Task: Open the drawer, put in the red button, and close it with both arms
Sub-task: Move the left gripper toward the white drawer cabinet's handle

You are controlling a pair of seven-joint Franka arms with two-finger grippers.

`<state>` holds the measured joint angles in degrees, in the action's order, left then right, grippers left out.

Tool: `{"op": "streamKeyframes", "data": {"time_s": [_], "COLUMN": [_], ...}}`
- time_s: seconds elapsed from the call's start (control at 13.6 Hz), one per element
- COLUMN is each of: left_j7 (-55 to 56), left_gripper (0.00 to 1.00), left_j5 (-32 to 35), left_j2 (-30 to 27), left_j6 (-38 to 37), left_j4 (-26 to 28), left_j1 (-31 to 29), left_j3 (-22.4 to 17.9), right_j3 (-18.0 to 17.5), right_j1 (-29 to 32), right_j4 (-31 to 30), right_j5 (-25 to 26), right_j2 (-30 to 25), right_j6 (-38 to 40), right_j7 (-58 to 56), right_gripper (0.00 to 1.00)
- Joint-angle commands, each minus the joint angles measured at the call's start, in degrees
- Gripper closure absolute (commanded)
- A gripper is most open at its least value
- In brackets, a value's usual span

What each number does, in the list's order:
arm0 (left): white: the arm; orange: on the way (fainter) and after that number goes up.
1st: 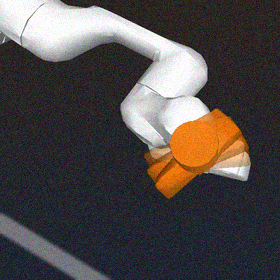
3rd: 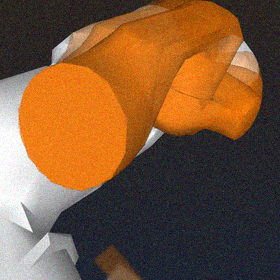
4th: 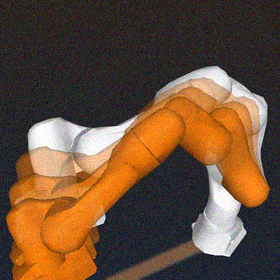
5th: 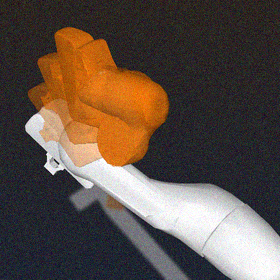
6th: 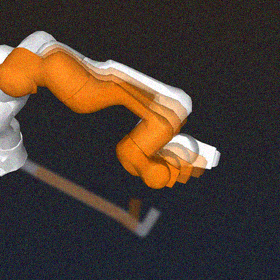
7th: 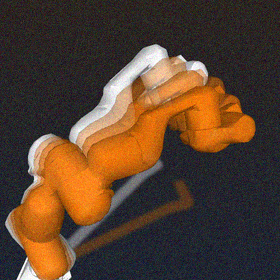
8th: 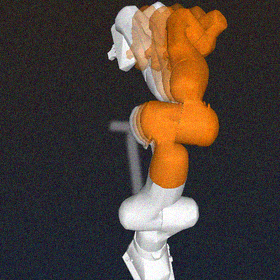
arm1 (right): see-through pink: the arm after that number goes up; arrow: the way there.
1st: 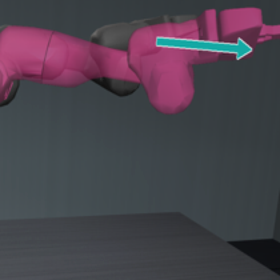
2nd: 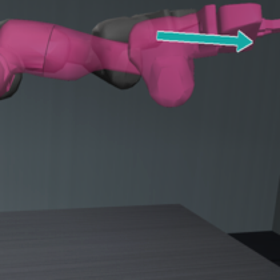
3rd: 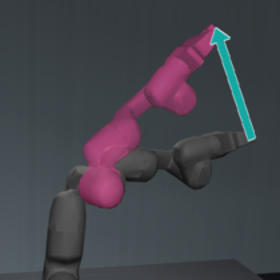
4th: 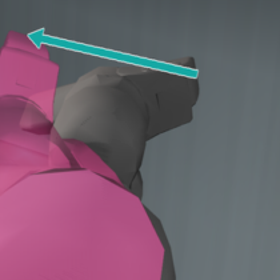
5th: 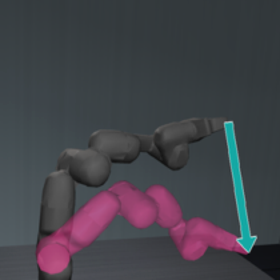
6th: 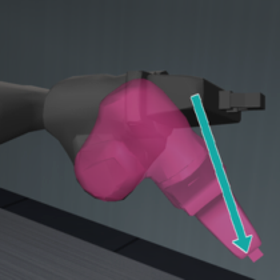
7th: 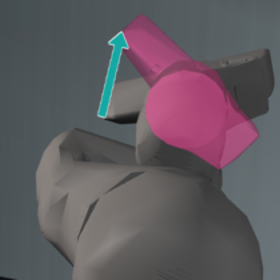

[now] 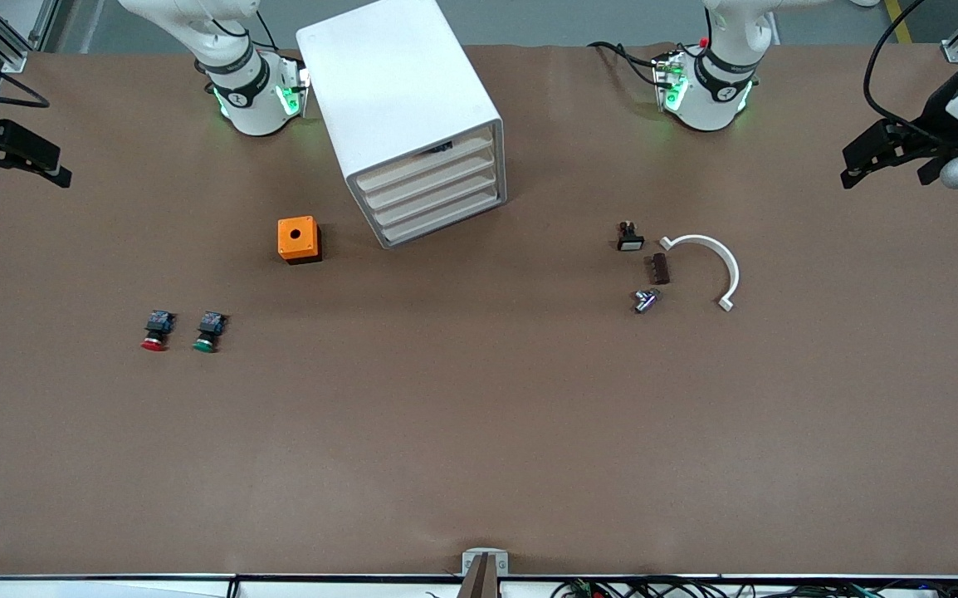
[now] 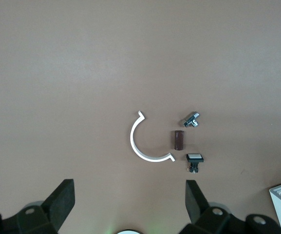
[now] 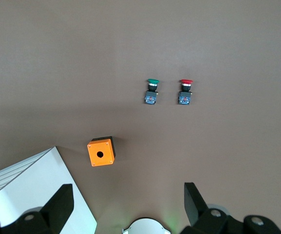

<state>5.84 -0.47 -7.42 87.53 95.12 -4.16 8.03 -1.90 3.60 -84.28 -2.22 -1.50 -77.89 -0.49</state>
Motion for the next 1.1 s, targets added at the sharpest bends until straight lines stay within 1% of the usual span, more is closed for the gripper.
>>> {"op": "streamKeyframes", "data": {"time_s": [0.0,0.15,0.37,0.59,0.66,0.81,1.03], "left_j7": [-0.7,-0.7,0.3,2.1,4.6,13.0,31.2], "left_gripper": [0.00,0.00,0.00,0.00,0.00,0.00,0.00], "left_j5": [0.0,0.0,0.0,-0.1,-0.3,-0.8,-0.8], "left_j2": [0.6,1.3,6.1,9.8,11.3,15.0,19.0], "left_j6": [-1.1,-1.1,-1.2,0.4,1.7,4.2,7.1], "left_j4": [-1.5,-1.5,-1.3,-0.7,-0.6,-0.6,-0.7], "left_j1": [-0.5,-0.5,-0.4,0.0,0.3,0.8,2.0], "left_j3": [0.1,-0.2,-0.3,0.2,0.3,1.5,4.3], "right_j3": [-0.6,-0.7,-0.9,-1.1,-1.0,-1.0,-0.9], "right_j1": [0.4,0.3,0.3,-0.7,-0.8,-0.8,-0.7], "right_j4": [0.4,0.4,0.4,0.4,0.4,0.4,0.4], "right_j5": [-0.2,-0.2,-0.2,-0.1,0.0,0.0,0.1], "right_j2": [-0.4,-0.4,-0.5,-0.6,-0.6,-0.6,-0.5], "right_j6": [0.4,0.5,0.5,0.5,0.4,0.1,-0.2], "right_j7": [0.7,0.8,1.3,6.0,6.1,6.0,5.4], "right_gripper": [0.00,0.00,0.00,0.00,0.00,0.00,0.00]}}
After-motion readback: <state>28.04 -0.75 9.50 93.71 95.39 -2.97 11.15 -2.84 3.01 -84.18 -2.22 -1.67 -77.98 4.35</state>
